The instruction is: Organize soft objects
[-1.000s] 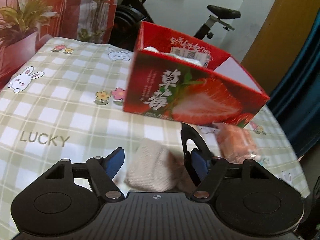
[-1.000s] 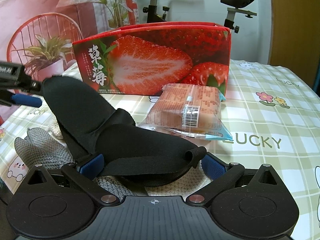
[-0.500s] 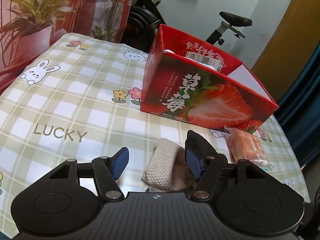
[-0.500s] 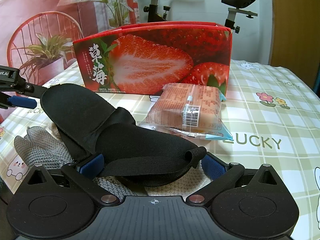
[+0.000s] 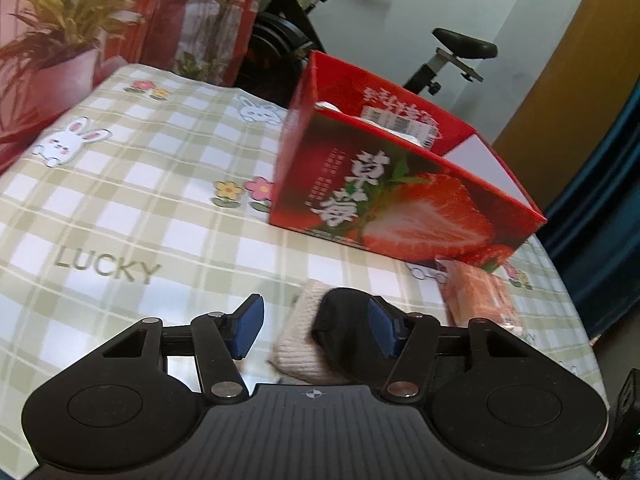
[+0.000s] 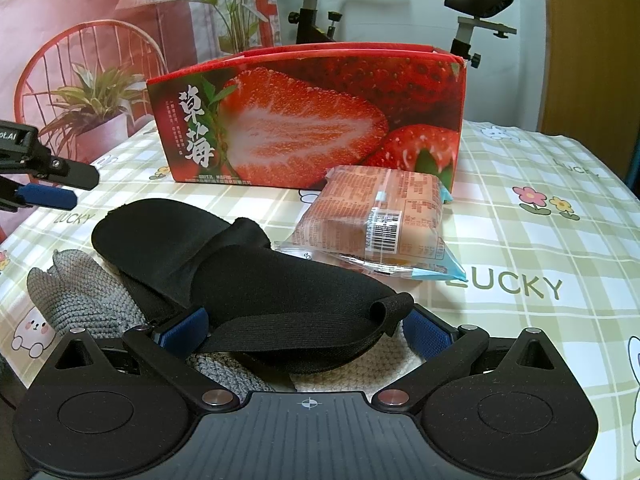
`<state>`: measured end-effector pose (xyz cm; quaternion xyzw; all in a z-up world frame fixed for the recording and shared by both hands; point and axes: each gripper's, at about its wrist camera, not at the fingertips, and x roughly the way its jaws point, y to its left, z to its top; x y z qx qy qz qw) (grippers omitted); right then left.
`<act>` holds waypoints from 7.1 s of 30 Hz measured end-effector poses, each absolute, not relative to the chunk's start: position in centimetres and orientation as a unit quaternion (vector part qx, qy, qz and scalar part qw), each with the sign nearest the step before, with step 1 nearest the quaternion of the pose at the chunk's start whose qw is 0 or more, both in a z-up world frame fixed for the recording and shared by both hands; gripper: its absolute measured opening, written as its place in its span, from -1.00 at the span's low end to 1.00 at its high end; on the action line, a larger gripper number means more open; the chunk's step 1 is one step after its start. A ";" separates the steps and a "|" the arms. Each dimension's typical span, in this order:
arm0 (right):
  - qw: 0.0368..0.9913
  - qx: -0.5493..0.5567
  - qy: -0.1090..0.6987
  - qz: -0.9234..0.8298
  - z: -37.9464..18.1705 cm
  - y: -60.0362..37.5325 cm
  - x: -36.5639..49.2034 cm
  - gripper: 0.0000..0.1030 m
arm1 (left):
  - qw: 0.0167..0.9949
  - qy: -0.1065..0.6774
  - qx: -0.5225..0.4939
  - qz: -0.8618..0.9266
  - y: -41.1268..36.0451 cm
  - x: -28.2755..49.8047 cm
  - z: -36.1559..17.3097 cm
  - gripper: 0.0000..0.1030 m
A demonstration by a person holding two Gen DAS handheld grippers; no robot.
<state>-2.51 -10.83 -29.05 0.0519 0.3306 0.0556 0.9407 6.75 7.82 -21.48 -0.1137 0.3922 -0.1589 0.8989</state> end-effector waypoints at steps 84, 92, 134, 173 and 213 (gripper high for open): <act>0.921 0.182 0.326 0.112 -22.6 -14.5 -1.5 -0.69 | 0.909 0.365 -0.100 -0.174 7.4 3.3 -22.6 -0.65; 0.941 0.137 0.273 0.144 -17.7 -14.7 -0.7 -0.76 | 0.930 0.302 -0.104 -0.183 7.9 3.6 -18.9 -0.66; 0.951 -0.005 0.303 0.062 -18.9 -15.2 17.7 -0.70 | 0.925 0.337 0.040 -0.174 -0.5 20.4 -16.7 -0.66; 0.942 0.035 0.324 0.083 -19.3 -12.5 0.3 0.99 | 0.897 0.386 0.052 -0.210 5.2 3.5 -19.2 0.73; 0.911 0.001 0.400 0.100 -27.1 -10.2 -2.5 -0.09 | 0.896 0.407 0.009 -0.178 6.3 1.6 -25.7 0.01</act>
